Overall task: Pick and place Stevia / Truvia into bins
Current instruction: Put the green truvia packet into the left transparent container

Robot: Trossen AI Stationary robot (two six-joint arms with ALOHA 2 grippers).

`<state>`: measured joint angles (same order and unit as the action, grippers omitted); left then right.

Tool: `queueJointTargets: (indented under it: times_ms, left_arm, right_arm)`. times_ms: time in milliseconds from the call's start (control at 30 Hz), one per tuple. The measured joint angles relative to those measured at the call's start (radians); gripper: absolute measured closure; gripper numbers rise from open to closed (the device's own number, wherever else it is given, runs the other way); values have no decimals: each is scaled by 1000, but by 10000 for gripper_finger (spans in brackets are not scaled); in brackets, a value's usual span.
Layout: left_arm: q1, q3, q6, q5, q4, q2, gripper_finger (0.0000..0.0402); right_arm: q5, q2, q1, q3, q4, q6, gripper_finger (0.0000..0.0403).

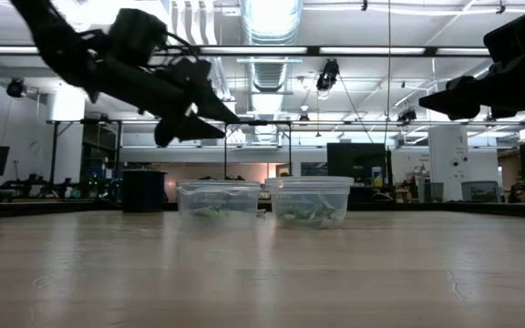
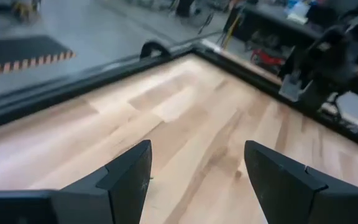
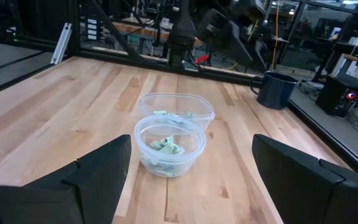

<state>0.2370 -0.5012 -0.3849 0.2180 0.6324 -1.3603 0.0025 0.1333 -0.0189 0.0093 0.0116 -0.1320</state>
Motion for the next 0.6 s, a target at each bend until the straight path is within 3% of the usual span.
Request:
queueJointTargets:
  times_ms: [133,400,600]
  left_arm:
    - [36,-97,-24,-71,-99,-73,162]
    - [59,-351,-7,-82,-550,-188,162]
    - [58,-477,-2,-82,-677,-271,162]
  right_arm:
    - [0,0,0,0,0,-2,78]
    - [0,0,0,0,0,0,78]
    - [0,0,0,0,0,-2,78]
